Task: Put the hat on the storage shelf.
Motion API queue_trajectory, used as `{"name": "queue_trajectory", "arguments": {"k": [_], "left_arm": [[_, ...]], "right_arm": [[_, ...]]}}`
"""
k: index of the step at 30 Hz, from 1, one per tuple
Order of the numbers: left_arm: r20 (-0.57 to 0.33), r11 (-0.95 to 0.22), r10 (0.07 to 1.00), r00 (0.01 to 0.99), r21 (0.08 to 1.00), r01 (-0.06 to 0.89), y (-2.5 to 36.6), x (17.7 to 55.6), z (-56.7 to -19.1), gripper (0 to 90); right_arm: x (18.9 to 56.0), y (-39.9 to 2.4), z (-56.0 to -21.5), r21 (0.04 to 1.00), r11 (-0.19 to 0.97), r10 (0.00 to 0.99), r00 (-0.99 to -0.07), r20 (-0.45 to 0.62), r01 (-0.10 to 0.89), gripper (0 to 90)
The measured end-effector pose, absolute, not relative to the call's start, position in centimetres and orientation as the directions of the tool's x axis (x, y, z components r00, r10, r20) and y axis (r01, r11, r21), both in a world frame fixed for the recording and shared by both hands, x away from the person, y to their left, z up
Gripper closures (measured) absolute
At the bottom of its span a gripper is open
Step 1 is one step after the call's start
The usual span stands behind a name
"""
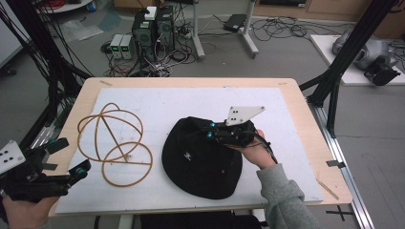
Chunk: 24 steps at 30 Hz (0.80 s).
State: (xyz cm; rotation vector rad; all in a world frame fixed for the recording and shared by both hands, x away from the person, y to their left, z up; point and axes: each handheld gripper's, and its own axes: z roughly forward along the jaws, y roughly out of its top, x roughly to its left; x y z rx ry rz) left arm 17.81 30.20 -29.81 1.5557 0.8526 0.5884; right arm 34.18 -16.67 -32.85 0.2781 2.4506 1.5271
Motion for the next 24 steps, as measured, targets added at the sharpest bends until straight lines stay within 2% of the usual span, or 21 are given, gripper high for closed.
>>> {"name": "queue_trajectory", "arguments": {"k": [14, 24], "left_arm": [[-0.098, -0.022, 0.791, 0.604, 0.982, 0.189, 30.2, 17.8, -29.8, 1.7], [-0.098, -0.028, 0.787, 0.609, 0.981, 0.193, 29.8, 18.0, -29.9, 1.7]], "right_arm": [[34.0, -17.8, -28.0, 0.916, 0.402, 0.270, -0.956, -0.112, 0.007, 86.1], [34.4, -18.8, -23.1, 0.928, 0.373, 0.232, -0.967, -0.105, -0.011, 86.1]]}}
